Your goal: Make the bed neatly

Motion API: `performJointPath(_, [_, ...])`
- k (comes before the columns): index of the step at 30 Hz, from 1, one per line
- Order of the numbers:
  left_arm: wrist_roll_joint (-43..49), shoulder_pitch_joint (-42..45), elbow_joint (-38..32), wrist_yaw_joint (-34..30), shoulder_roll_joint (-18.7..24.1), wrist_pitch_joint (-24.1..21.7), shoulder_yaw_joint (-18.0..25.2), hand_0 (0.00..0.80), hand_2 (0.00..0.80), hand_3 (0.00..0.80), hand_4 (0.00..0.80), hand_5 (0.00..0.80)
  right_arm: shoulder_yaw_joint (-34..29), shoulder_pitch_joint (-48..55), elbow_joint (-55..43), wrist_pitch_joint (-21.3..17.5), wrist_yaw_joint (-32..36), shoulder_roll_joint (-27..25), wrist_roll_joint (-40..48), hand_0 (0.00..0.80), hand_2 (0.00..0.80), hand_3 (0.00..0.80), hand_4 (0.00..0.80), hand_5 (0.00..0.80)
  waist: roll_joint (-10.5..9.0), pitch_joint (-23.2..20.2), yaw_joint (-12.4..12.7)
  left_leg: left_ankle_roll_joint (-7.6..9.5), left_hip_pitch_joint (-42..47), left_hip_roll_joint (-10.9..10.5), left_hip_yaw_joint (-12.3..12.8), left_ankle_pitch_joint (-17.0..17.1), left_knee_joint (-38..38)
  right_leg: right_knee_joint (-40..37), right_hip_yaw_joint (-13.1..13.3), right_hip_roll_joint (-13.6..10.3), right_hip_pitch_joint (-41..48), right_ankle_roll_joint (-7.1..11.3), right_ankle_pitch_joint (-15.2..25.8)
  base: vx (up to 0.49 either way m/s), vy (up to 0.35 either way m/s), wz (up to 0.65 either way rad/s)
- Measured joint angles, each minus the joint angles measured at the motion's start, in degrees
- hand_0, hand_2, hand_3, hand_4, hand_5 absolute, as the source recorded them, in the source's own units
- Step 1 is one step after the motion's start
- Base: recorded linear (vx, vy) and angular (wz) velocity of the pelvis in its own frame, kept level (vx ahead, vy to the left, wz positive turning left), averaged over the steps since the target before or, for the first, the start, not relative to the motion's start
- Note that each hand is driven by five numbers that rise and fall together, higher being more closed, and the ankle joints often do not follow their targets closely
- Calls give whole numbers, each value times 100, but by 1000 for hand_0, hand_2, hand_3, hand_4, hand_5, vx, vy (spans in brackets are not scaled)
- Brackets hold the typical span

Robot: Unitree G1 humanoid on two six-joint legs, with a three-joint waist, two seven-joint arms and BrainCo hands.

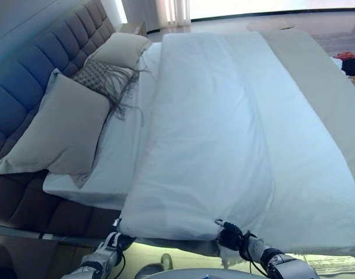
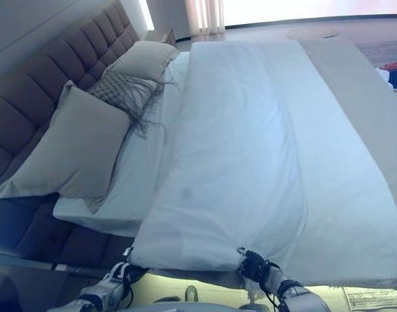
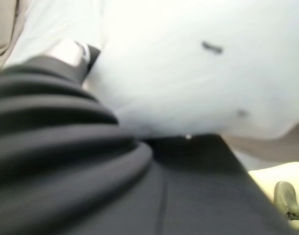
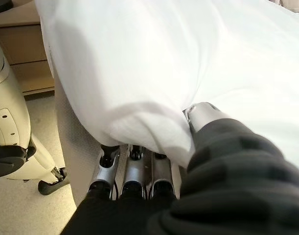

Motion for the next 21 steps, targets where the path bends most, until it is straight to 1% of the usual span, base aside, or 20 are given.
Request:
performJointPath(9, [1, 45, 0, -140, -3, 1, -190, 800, 800, 800, 800, 800, 35, 34, -2, -7, -150, -16, 0, 800, 800, 800, 800, 800, 17, -17, 2, 0, -23, -61, 24, -1, 25, 13, 4, -58, -16, 6, 4, -26, 46, 1])
performJointPath(12, [1, 63, -19, -154, -6, 1, -192, 800, 800, 800, 800, 800, 36, 36, -2, -4, -161, -16, 0, 800, 800, 800, 800, 800, 16, -35, 1, 0, -1, -59, 40, -1, 23, 22, 7, -62, -8, 6, 4, 26, 51, -3])
performJointPath(15, [1, 131, -51, -191, -22, 0, -195, 800, 800, 800, 800, 800, 26, 57, -7, -2, -164, -19, 0, 800, 800, 800, 800, 800, 29, -52, -1, 11, 59, -60, 100, -12, 21, 58, 83, -77, -5, 5, 2, 50, 105, -11])
performJointPath(16, [2, 150, -53, -232, -41, -1, -199, 659, 659, 659, 659, 659, 21, 77, -17, 0, -171, -31, 0, 734, 734, 734, 734, 734, 44, -59, -8, 18, 66, -61, 116, -22, 21, 108, 109, -87, -36, 6, -6, 18, 155, -13])
performJointPath(17, [-2, 159, -57, -276, -82, -23, -210, 430, 430, 430, 430, 430, 8, 95, -32, 1, -187, -51, -5, 499, 499, 499, 499, 499, 65, -61, -14, 37, 66, -86, 124, -34, 24, 224, 129, -106, -96, 25, -54, -29, 148, -10])
performJointPath(18, [-10, 168, -58, -314, -112, -58, -283, 0, 0, 0, 0, 0, 3, 95, -39, 8, -203, -84, -48, 0, 0, 0, 0, 0, 85, -60, -17, 46, 65, -77, 123, -28, 25, 399, 173, -133, -189, 44, -116, -99, 110, -8])
performJointPath(20, [-72, 183, -61, -363, -117, -152, -448, 0, 0, 0, 0, 0, 53, 83, 5, 83, -213, -204, -165, 0, 0, 0, 0, 0, 108, -33, 0, 80, -11, -123, 149, -18, 69, 1043, 192, -215, -586, 86, -375, -195, -9, -7])
performJointPath(21, [-124, 173, -82, -386, -110, -216, -499, 0, 0, 0, 0, 0, 77, 28, 53, 119, -211, -223, -170, 0, 0, 0, 0, 0, 89, 7, 15, 90, -112, -110, 147, -16, 122, 1377, 195, -272, -830, 62, -521, -350, -168, 1])
